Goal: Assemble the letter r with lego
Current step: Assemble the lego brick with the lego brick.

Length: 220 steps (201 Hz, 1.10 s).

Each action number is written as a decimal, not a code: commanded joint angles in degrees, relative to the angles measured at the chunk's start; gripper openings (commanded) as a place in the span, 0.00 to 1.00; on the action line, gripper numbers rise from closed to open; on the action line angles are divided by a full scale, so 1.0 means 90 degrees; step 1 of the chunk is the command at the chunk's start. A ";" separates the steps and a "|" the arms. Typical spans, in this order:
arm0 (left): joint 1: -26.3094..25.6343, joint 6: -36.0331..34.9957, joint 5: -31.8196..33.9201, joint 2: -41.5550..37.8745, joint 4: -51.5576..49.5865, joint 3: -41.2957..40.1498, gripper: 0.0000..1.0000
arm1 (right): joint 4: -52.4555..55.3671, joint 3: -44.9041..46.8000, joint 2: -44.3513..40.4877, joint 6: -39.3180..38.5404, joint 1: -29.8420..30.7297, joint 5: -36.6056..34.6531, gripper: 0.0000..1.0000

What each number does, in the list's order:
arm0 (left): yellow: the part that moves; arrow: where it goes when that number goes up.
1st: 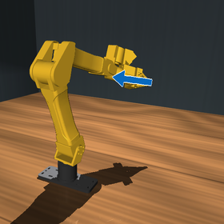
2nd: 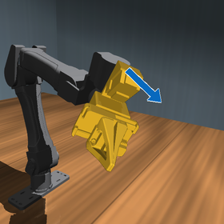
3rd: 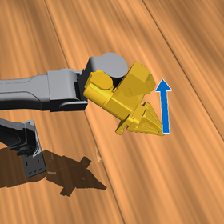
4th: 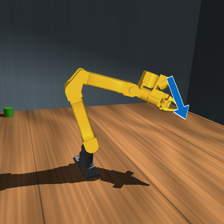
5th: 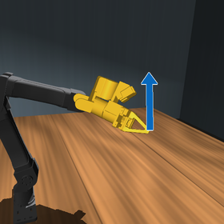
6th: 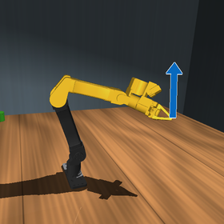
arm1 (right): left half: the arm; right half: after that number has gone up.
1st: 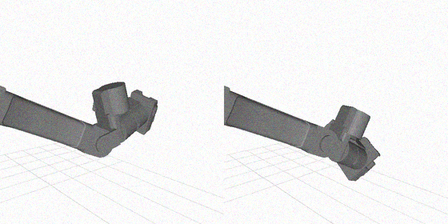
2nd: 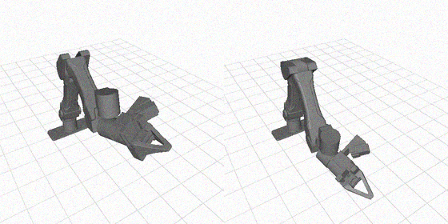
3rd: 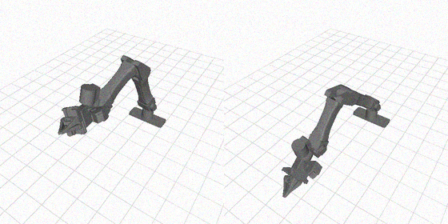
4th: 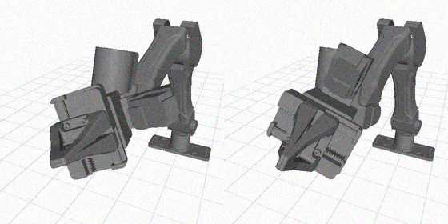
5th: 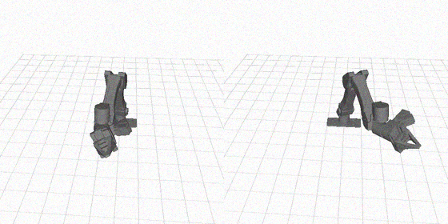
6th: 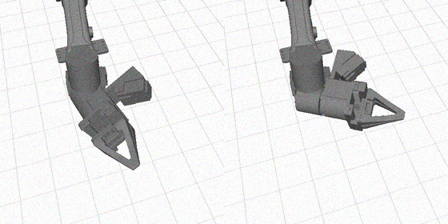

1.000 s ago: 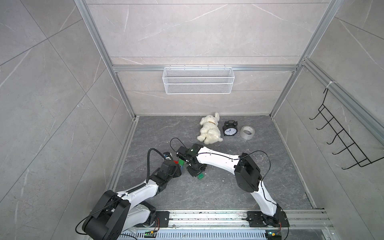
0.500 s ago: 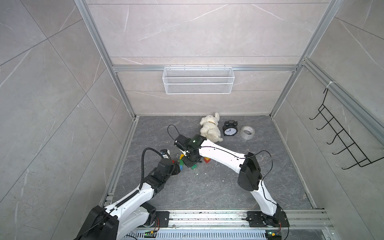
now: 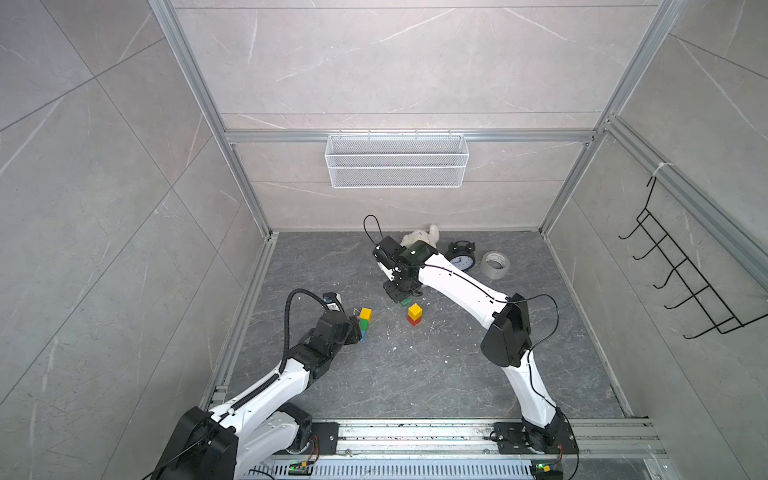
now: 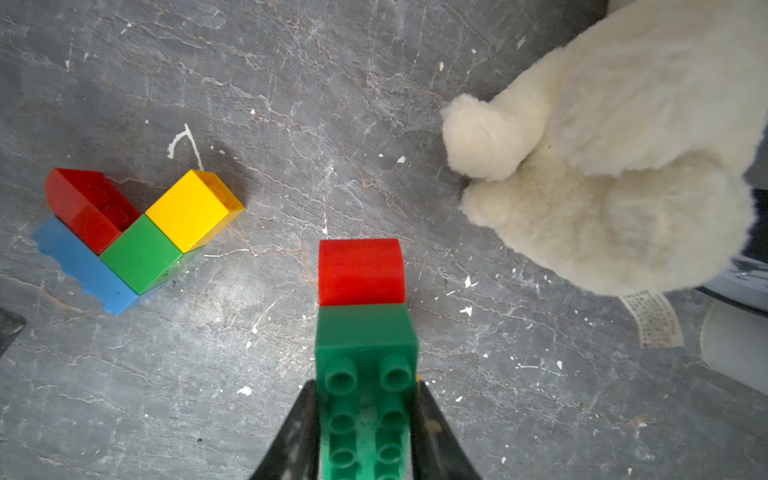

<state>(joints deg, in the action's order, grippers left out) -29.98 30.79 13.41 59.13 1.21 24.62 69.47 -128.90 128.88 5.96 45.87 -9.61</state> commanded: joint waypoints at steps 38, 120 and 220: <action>-0.0019 -0.0042 0.0026 0.0230 -0.0008 0.0240 0.66 | 0.0248 -0.0119 -0.0198 -0.0135 -0.0208 0.0149 0.22; -0.0018 -0.0020 -0.0025 0.0329 -0.0019 0.0238 0.66 | -0.0013 0.0836 -0.0638 -0.0031 -0.0233 0.0325 0.23; -0.0026 0.0032 -0.0084 0.0409 -0.0037 0.0283 0.65 | -0.0623 0.1690 -0.1008 -0.0006 -0.0248 0.0421 0.23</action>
<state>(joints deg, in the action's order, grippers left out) -29.98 30.85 12.95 62.92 0.84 25.30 65.56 -115.13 122.32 5.54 43.79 -5.96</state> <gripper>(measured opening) 0.655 0.326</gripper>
